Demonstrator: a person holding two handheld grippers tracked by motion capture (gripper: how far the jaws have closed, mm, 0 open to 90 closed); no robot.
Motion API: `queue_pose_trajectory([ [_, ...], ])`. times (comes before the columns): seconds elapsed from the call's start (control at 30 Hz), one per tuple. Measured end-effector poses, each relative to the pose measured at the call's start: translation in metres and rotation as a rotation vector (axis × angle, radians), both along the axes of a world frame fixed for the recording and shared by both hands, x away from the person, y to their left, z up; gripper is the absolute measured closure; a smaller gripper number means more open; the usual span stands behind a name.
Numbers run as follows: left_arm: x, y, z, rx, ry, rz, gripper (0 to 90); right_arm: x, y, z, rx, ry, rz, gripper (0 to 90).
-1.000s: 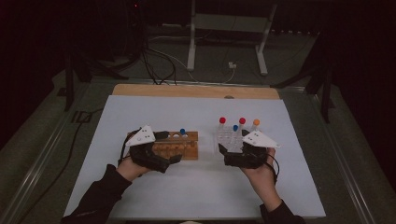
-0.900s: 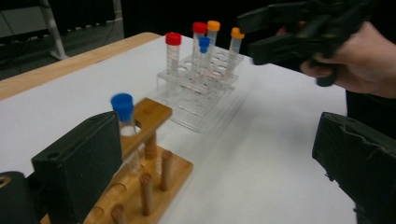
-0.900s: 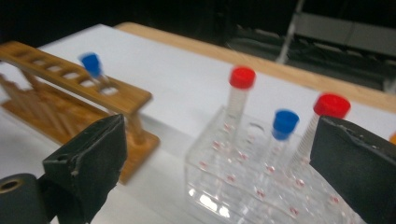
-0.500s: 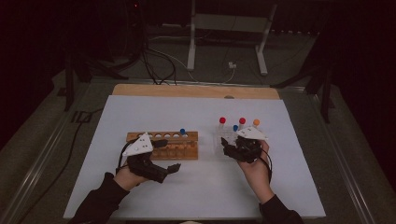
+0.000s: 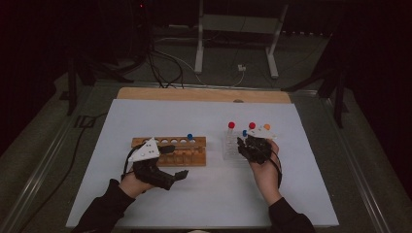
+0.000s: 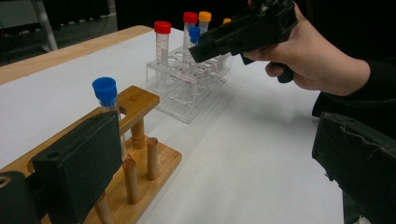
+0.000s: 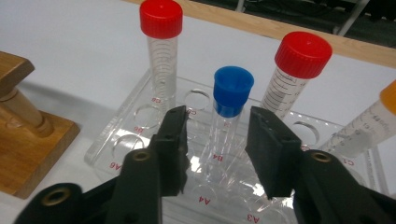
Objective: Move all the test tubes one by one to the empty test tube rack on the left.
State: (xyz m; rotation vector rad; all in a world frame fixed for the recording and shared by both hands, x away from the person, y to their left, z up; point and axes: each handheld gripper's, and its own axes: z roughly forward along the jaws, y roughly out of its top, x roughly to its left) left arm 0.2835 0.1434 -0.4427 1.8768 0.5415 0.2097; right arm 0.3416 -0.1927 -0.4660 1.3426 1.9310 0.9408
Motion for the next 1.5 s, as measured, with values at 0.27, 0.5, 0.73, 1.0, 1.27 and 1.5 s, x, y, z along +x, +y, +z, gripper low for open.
queue_pose_trajectory([
  [0.27, 0.001, 0.001, 0.0, -0.003, 0.002, 0.001, 2.7, 0.006, -0.002, -0.001, 0.016, 0.005, -0.01, 69.3],
  [0.5, 0.002, 0.002, -0.001, -0.006, 0.009, 0.005, 3.1, 0.008, -0.003, -0.003, 0.025, 0.021, -0.005, 75.7],
  [0.73, 0.003, 0.003, -0.001, -0.008, 0.011, 0.007, 3.3, 0.003, -0.004, 0.008, 0.014, -0.017, 0.011, 76.2],
  [1.0, 0.002, 0.003, 0.0, -0.011, 0.011, 0.001, 3.4, -0.006, -0.007, 0.026, 0.025, -0.074, 0.029, 76.3],
  [1.27, 0.002, 0.003, 0.001, -0.011, 0.01, -0.004, 3.4, -0.017, -0.005, 0.041, 0.013, -0.123, 0.052, 76.4],
  [1.5, 0.001, 0.002, 0.002, -0.011, 0.003, -0.01, 3.3, -0.027, 0.005, 0.051, 0.053, -0.12, 0.127, 76.4],
])
